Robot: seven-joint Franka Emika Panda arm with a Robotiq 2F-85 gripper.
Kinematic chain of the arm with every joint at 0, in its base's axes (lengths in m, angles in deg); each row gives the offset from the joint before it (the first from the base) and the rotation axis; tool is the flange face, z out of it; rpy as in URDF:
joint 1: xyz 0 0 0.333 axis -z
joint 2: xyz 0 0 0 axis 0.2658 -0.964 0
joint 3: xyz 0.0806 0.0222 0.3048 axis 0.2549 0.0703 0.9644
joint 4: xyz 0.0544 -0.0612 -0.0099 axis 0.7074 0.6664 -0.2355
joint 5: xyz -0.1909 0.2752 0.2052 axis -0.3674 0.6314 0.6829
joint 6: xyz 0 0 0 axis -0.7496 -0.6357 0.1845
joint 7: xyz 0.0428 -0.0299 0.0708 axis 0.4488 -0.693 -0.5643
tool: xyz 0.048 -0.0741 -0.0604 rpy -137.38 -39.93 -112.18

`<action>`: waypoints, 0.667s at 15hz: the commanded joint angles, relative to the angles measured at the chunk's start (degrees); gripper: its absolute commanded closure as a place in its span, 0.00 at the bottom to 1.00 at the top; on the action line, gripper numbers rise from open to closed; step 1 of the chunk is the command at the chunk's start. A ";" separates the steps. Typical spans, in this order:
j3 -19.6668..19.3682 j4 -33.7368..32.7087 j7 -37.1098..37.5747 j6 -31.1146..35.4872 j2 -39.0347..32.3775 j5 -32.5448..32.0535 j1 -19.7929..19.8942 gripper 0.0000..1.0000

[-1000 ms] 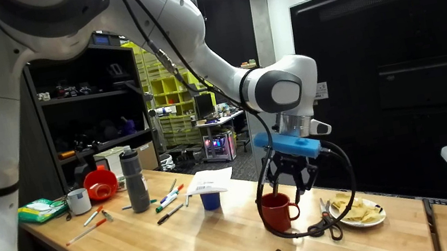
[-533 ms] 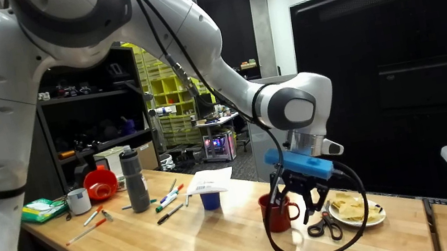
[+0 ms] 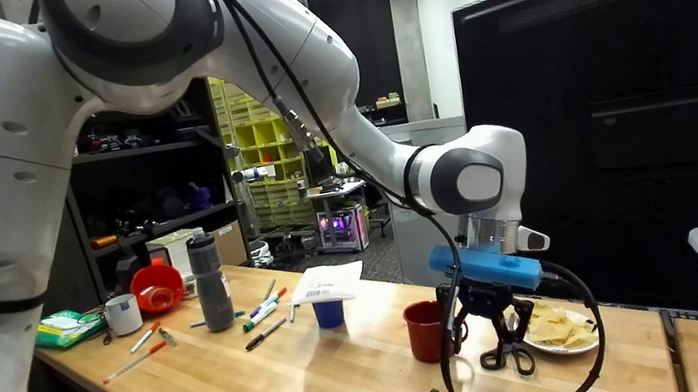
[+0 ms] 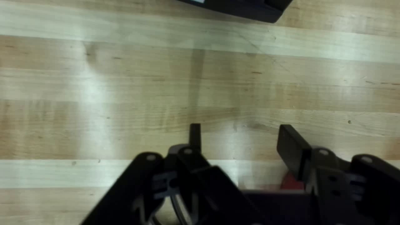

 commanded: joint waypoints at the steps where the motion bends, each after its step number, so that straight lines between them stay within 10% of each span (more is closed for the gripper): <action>1: -0.04 -0.76 -0.70 0.96 -0.04 -2.17 0.76 0.35; 10: 0.39 -2.76 -0.36 5.61 -1.75 -1.62 1.54 0.38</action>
